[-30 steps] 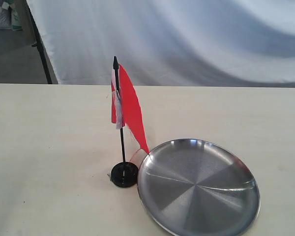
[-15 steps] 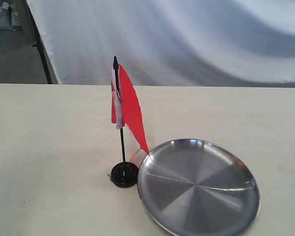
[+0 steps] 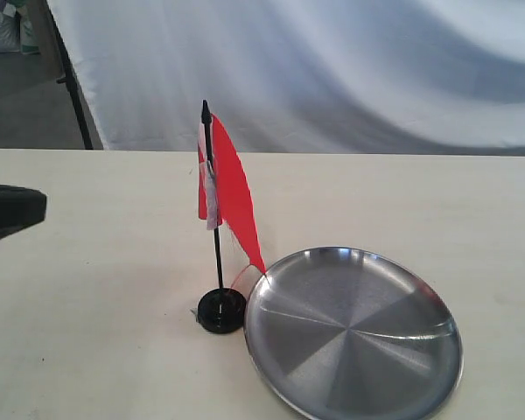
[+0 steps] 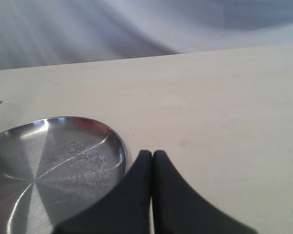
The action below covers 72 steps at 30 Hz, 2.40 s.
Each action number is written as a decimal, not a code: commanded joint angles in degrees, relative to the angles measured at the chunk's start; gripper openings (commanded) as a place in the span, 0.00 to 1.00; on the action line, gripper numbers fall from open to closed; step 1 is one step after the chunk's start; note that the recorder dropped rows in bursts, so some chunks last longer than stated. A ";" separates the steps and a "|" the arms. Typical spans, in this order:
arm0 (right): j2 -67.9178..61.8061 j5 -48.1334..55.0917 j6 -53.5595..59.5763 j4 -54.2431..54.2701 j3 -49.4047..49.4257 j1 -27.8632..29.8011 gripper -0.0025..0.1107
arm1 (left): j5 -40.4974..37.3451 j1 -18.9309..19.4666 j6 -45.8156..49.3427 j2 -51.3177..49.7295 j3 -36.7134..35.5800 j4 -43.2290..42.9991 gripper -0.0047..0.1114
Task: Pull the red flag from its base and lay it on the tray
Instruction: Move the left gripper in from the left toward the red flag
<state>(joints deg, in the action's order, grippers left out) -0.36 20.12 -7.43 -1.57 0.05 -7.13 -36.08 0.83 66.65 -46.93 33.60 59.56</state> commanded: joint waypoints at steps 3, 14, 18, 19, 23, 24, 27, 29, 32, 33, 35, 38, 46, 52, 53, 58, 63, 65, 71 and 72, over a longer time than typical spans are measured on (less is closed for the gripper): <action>0.36 -0.34 0.09 -0.43 -0.05 0.12 0.02 | -0.38 0.09 13.90 -9.61 -3.85 13.74 0.04; 0.36 -0.34 0.09 -0.43 -0.05 0.12 0.02 | -0.04 0.09 14.67 -12.76 -3.86 16.66 0.04; 0.36 -0.34 0.09 -0.43 -0.05 0.12 0.02 | -0.04 0.09 14.67 -12.76 -3.86 16.66 0.04; 0.36 -0.34 0.09 -0.43 -0.05 0.12 0.02 | -0.04 0.09 14.67 -12.76 -3.86 16.66 0.04; 0.36 -0.34 0.09 -0.43 -0.05 0.12 0.02 | -0.04 0.09 14.67 -12.76 -3.86 16.66 0.04; 0.36 -0.34 0.09 -0.43 -0.05 0.12 0.02 | -0.04 0.09 14.67 -12.76 -3.86 16.66 0.04; 0.36 -0.34 0.09 -0.43 -0.05 0.12 0.02 | -0.04 0.09 14.67 -12.76 -3.86 16.66 0.04; 0.36 -0.34 0.09 -0.43 -0.05 0.12 0.02 | -0.04 0.09 14.67 -12.76 -3.86 16.66 0.04; 0.36 -0.34 0.09 -0.43 -0.05 0.12 0.02 | -0.04 0.09 14.67 -12.76 -3.86 16.66 0.04; 0.36 -0.34 0.09 -0.43 -0.05 0.12 0.02 | -0.04 0.09 14.67 -12.76 -3.86 16.66 0.04; 0.36 -0.34 0.09 -0.43 -0.05 0.12 0.02 | -0.03 0.09 14.67 -12.76 -3.86 16.77 0.04; 0.36 -0.34 0.09 -0.43 -0.05 0.12 0.02 | 0.11 0.09 14.67 -12.76 -3.86 17.11 0.04; 0.36 -0.34 0.09 -0.43 -0.05 0.12 0.02 | 0.11 0.09 14.67 -12.76 -3.86 17.11 0.04; 0.36 -0.34 0.09 -0.43 -0.05 0.12 0.02 | -0.01 0.09 14.67 -12.76 -3.86 17.08 0.04; 0.36 -0.34 0.09 -0.43 -0.05 0.12 0.02 | -0.01 0.09 14.67 -12.76 -3.86 17.08 0.04; 0.36 -0.34 0.09 -0.43 -0.05 0.12 0.02 | -0.11 0.09 14.67 -12.76 -3.86 17.08 0.04; 0.36 -0.34 0.09 -0.43 -0.05 0.12 0.02 | -0.51 0.09 14.75 -12.76 -3.86 17.08 0.14; 0.36 -0.34 0.09 -0.43 -0.05 0.12 0.02 | -0.51 0.09 14.75 -12.76 -3.86 17.08 0.26; 0.36 -0.34 0.09 -0.43 -0.05 0.12 0.02 | -0.34 0.09 14.52 -12.76 -3.86 17.08 0.60; 0.36 -0.34 0.09 -0.43 -0.05 0.12 0.02 | -0.34 0.09 14.52 -12.76 -3.86 17.08 0.62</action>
<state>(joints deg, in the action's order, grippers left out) -0.36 20.12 -7.43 -1.57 0.05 -7.13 -36.11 0.83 80.97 -59.72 29.76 75.84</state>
